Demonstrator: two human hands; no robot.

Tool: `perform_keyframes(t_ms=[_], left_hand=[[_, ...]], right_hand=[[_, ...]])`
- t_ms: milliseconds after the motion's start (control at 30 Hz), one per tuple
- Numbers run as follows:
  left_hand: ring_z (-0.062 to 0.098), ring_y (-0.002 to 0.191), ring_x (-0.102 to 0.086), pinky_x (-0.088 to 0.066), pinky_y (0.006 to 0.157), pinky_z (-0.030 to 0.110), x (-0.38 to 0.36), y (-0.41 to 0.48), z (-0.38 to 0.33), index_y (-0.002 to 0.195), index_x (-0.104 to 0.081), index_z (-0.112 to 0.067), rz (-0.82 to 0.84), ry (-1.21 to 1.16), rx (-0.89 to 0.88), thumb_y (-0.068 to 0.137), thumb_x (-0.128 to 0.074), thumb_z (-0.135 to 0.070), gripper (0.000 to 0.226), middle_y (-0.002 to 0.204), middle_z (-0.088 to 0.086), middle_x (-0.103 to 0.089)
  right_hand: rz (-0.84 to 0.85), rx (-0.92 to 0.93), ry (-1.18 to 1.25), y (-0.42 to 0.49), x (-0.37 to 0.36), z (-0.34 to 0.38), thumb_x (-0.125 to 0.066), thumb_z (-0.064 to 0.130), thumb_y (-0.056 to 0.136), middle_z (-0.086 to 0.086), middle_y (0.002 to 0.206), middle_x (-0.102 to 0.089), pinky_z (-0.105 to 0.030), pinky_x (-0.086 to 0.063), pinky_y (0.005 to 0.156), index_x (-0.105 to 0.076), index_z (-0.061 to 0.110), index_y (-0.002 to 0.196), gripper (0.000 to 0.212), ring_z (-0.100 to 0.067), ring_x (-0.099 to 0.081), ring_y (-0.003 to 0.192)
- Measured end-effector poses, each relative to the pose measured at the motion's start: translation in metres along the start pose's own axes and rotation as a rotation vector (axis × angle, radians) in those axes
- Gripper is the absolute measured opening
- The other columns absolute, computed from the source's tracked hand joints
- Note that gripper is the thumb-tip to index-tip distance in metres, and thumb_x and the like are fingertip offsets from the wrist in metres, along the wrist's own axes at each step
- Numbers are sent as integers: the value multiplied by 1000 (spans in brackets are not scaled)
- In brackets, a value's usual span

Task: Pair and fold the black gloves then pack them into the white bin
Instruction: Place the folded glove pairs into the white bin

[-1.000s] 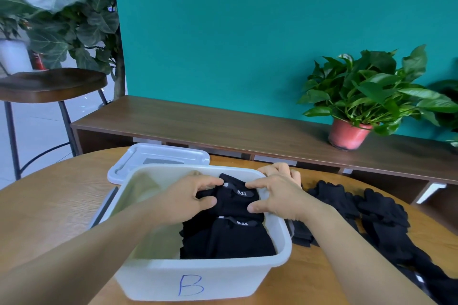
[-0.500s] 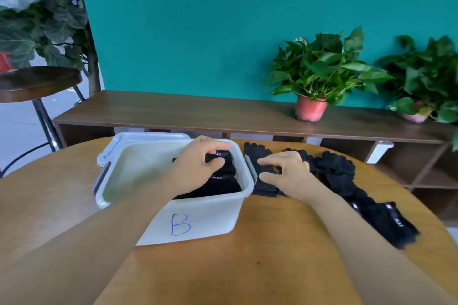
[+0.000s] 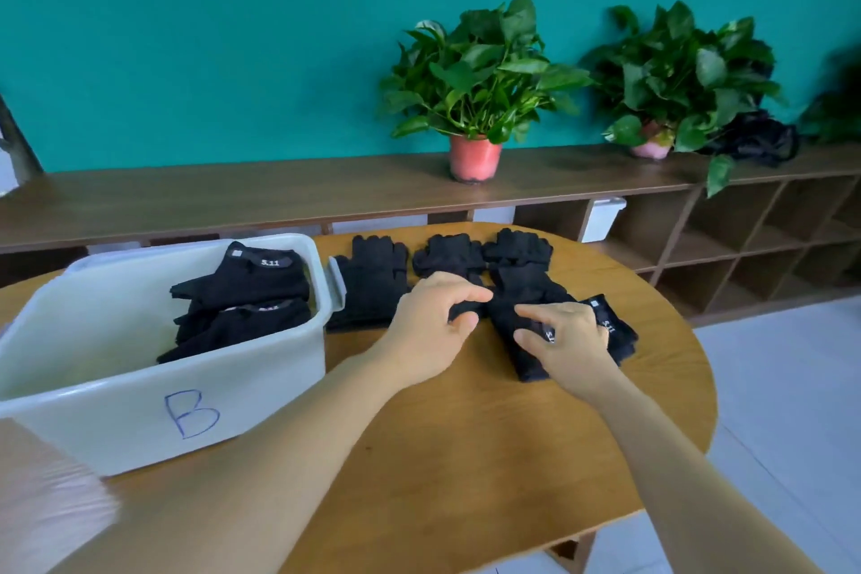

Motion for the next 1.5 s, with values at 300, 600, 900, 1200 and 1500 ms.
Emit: perform_keyframes(t_ms=[300,600,900,1200,1500], left_hand=[[13,147,-17,-13,119,38,-88,54,15,144,-46,-31,154,178,15,102,-48,-15,45,159,-11,-26],[9,151,9,9,122,36,-143,75,36,157,-12,-30,396,456,-77,104,-44,-26,62,166,-4,2],[11,152,-1,12,120,45,-146,53,45,157,-6,-32,438,556,-23,104,-38,-39,62,166,-3,-4],[14,151,-9,13,118,49,-119,-8,47,157,-9,-35,368,584,23,103,-38,-45,62,165,-4,-12],[17,139,-32,5,117,47,-64,-78,64,154,-21,-37,272,648,68,102,-37,-50,56,154,-6,-34]], right_hand=[[27,-224,-309,34,3,-78,-43,59,96,-5,161,-19,-52,-7,116,-28,35,152,63,-28,0,148],[232,-377,-317,36,-23,-120,-42,76,86,-1,165,0,-61,-1,116,-19,41,154,80,-30,2,150],[217,-353,-353,18,-31,-108,-37,72,90,-2,164,-4,-60,-5,116,-18,40,154,74,-30,-4,150],[231,-298,-362,-28,-48,-73,-36,70,92,-1,164,-2,-59,-5,117,-16,39,154,72,-30,-3,150],[341,-121,-267,-56,-83,-13,-47,64,91,5,164,-7,-51,-2,120,-24,44,152,68,-26,-4,149]])
Point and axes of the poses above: each hand's wrist, its own y-axis towards the middle knuckle, its own x-axis out of the back of the hand, z = x × y, the point moved 9 cm from there along y, towards the middle knuckle
